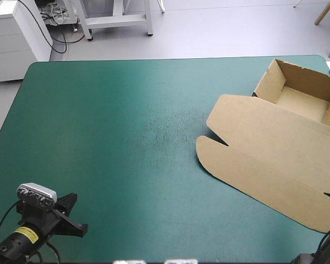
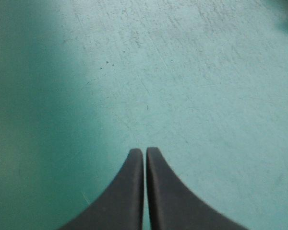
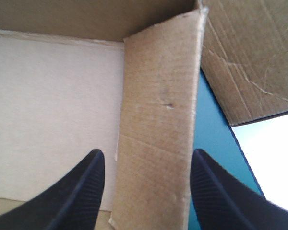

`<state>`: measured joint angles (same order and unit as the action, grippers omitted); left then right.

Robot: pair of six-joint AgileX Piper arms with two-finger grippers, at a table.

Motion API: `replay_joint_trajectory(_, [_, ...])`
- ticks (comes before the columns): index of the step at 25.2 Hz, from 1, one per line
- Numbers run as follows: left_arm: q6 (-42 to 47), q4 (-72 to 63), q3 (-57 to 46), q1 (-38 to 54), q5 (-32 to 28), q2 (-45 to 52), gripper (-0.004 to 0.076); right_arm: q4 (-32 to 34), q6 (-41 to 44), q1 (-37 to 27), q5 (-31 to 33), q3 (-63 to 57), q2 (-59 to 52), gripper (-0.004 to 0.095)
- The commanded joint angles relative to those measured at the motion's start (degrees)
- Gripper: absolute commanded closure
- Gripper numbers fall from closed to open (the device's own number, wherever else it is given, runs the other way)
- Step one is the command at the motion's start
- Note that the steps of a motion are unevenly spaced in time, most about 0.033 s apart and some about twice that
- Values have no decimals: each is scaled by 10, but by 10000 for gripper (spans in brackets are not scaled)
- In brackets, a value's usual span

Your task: Fold the box

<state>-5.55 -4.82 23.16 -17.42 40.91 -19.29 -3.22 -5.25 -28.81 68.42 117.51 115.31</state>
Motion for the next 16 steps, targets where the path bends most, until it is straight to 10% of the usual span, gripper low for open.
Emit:
replay_joint_trajectory(1, [12, -5, 14, -3, -40, -5, 731, -45, -17, -4, -14, 15, -97, 390])
replay_joint_trajectory(11, [12, -5, 14, -3, -40, -5, 731, -119, -23, 40, -14, 14, -239, 409])
replay_joint_trajectory(16, [12, -5, 14, -3, -40, -5, 731, -110, -44, 180, -14, -56, -342, 721])
